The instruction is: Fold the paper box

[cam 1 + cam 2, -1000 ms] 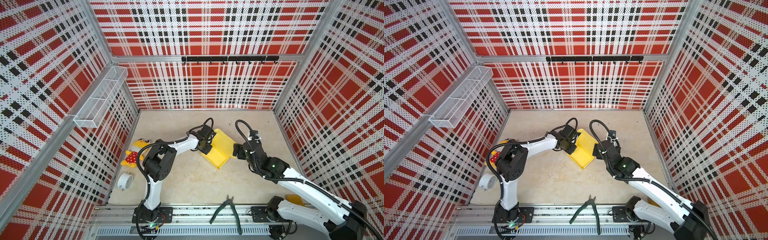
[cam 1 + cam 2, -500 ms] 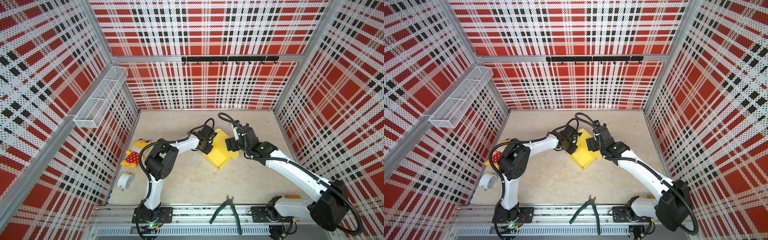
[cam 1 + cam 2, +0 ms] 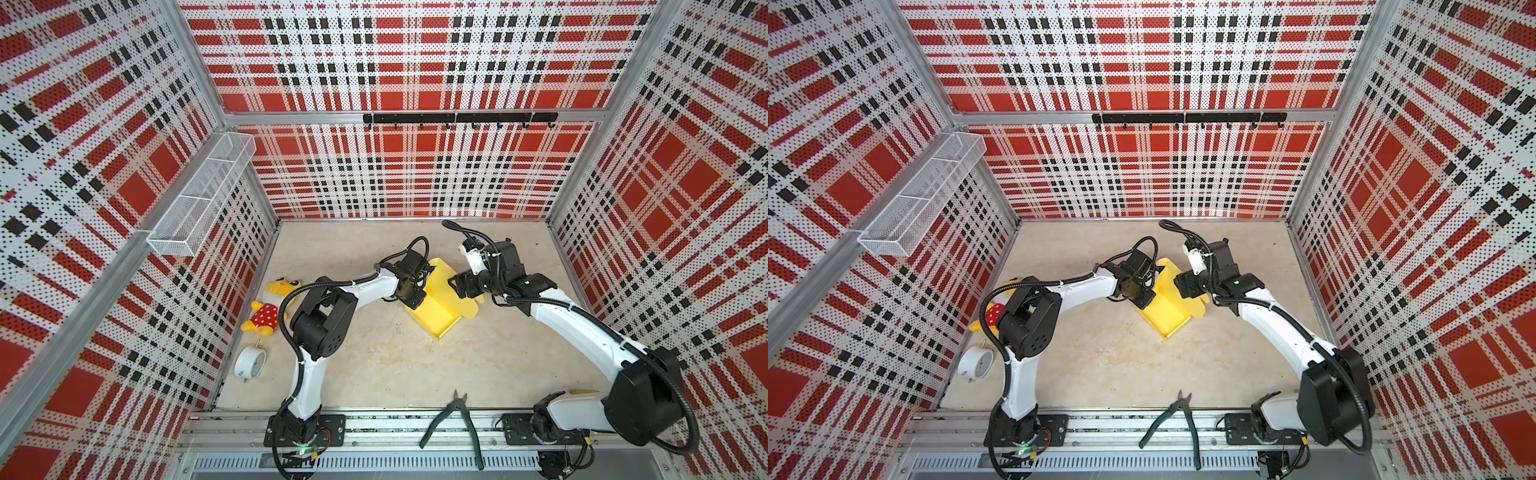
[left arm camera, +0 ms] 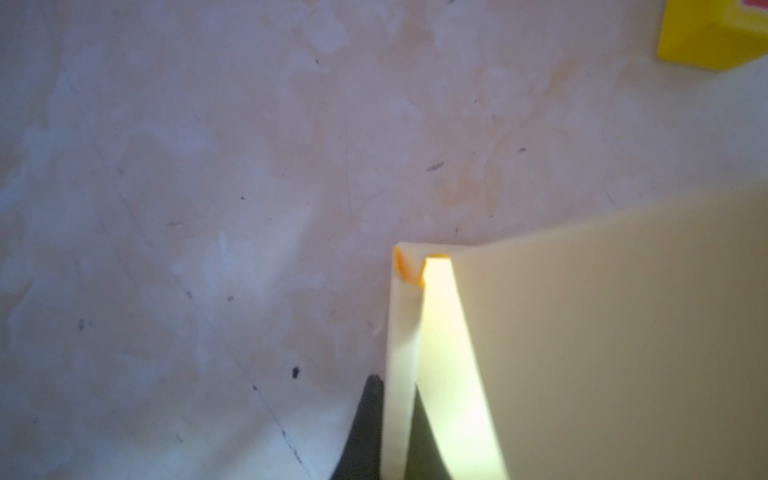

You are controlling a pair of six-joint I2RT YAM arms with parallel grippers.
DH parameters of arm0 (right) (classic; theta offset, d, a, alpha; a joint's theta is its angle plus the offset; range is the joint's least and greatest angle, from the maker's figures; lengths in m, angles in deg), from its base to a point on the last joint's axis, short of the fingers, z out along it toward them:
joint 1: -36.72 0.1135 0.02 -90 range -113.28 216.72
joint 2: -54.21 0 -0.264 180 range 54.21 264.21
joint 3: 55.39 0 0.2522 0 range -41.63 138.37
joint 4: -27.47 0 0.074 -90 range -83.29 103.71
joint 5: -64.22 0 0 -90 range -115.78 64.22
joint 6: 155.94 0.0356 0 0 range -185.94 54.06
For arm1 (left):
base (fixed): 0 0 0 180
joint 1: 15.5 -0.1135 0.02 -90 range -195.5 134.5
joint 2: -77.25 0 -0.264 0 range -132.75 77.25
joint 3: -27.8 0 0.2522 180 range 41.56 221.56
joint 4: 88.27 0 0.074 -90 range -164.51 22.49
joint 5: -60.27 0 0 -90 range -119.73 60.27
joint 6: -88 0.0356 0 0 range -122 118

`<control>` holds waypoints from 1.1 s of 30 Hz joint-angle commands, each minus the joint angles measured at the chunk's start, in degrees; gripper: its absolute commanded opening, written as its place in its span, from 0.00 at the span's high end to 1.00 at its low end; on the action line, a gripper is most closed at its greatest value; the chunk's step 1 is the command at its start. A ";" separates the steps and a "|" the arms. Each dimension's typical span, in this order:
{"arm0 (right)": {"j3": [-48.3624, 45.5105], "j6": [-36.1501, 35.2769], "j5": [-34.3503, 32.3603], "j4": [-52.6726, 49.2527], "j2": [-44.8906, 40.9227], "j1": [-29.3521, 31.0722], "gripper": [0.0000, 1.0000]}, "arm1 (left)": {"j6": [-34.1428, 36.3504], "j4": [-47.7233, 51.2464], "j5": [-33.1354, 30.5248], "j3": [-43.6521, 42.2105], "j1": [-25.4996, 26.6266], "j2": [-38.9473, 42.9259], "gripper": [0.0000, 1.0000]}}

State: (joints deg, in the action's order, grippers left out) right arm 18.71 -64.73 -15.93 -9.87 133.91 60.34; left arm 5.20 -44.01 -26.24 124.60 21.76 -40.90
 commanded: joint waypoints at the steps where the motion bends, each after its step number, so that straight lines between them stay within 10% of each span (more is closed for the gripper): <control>1: 0.50 -2.44 5.26 2.86 1.57 -1.71 0.26 | 2.01 2.22 -0.26 1.09 -0.25 -1.55 0.92; 8: 1.36 -2.97 8.10 1.76 4.67 -1.78 0.69 | 2.33 2.74 1.15 1.32 -0.52 -0.63 0.86; 19: -2.72 -3.23 3.85 3.15 -0.64 -1.51 0.93 | 2.24 3.25 3.63 1.86 -0.95 4.11 0.65; 33: -4.00 -2.71 -2.99 3.91 -2.18 3.43 0.92 | 4.12 4.31 2.33 2.27 -1.18 3.78 0.61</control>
State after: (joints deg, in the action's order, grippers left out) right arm 15.50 -66.85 -17.46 -8.49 133.30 63.44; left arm 7.98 -41.24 -23.01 125.28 20.88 -36.79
